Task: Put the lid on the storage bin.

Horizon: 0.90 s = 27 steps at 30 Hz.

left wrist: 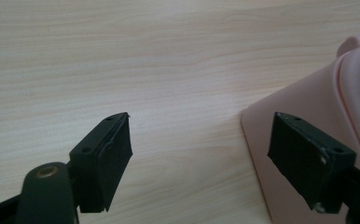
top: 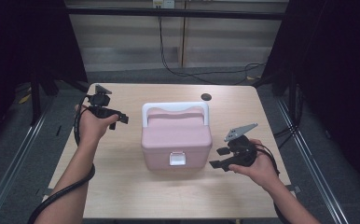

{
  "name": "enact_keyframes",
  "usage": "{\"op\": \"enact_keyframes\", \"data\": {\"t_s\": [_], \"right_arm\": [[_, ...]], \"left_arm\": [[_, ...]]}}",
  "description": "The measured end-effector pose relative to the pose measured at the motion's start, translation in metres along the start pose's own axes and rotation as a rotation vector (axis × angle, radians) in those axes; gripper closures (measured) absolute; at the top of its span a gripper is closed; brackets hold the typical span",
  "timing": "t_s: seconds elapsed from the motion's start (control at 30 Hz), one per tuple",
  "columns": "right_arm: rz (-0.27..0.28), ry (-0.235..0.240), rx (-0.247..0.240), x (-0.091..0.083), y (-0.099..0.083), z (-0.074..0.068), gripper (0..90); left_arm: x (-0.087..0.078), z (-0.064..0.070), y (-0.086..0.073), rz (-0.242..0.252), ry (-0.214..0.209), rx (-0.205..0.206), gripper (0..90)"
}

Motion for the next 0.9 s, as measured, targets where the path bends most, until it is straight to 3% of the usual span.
{"op": "enact_keyframes", "data": {"t_s": [0.1,0.47,0.63,0.73,0.9], "right_arm": [[0.007,-0.019,-0.005,0.005,-0.008,0.001,35.1],[-0.004,-0.035,0.061,0.026,-0.042,0.012,27.3],[0.003,-0.050,0.071,0.033,-0.055,0.017,26.6],[-0.029,-0.058,0.078,0.039,-0.063,0.019,24.7],[-0.034,-0.057,0.080,0.045,-0.068,0.020,23.9]], "left_arm": [[0.003,-0.005,-0.006,0.005,-0.003,-0.004,20.8],[0.028,-0.018,-0.035,-0.010,-0.022,0.003,18.9],[0.039,-0.020,-0.046,0.005,-0.023,0.023,18.7],[0.047,-0.020,-0.055,-0.007,-0.016,0.037,18.9],[0.056,-0.022,-0.067,-0.001,0.008,0.062,19.8]]}}
Point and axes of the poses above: each handheld gripper's, and its own axes: x roughly forward along the jaws, y roughly out of its top, z roughly to its right, the point moved 5 cm from there along x, roughly forward along the jaws, and after that the axes turned 8 degrees about -z, right-handed, at the moved point
